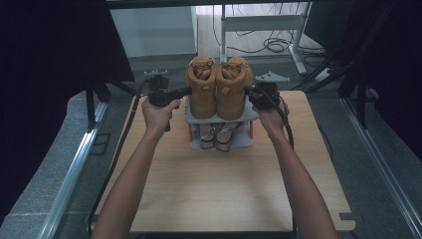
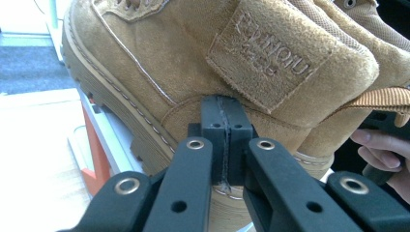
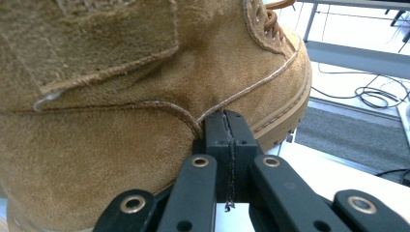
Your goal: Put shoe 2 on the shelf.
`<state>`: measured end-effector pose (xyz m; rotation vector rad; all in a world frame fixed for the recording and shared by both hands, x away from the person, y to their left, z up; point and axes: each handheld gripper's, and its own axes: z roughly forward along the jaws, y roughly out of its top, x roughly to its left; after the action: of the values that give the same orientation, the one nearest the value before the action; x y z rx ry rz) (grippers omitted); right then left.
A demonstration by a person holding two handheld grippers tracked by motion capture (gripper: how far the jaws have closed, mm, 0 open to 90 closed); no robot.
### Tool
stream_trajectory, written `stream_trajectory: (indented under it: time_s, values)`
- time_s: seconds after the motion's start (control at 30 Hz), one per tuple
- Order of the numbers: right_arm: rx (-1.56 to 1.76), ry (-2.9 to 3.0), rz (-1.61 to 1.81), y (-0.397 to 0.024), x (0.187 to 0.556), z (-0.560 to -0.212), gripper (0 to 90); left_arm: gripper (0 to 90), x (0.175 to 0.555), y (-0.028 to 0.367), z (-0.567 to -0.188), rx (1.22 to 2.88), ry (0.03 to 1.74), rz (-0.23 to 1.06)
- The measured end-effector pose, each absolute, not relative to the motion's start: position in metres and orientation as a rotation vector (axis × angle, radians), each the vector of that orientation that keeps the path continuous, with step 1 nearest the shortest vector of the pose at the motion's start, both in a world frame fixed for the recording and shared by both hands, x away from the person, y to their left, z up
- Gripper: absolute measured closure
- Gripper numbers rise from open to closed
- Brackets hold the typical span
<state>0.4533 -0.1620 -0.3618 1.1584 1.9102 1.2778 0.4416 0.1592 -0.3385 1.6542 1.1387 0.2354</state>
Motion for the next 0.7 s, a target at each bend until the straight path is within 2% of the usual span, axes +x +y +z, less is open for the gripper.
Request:
stream_trajectory:
  time_s: [0.23, 0.7]
  values:
    - [1.156, 1.903, 1.336, -0.171, 0.446, -0.363, 86.7, 87.3, 0.438, 0.166, -0.345, 1.663, 1.141, 0.289]
    - [1.107, 1.892, 1.503, -0.195, 0.408, -0.356, 82.8, 84.5, 0.407, 0.193, -0.347, 1.605, 1.100, 0.285]
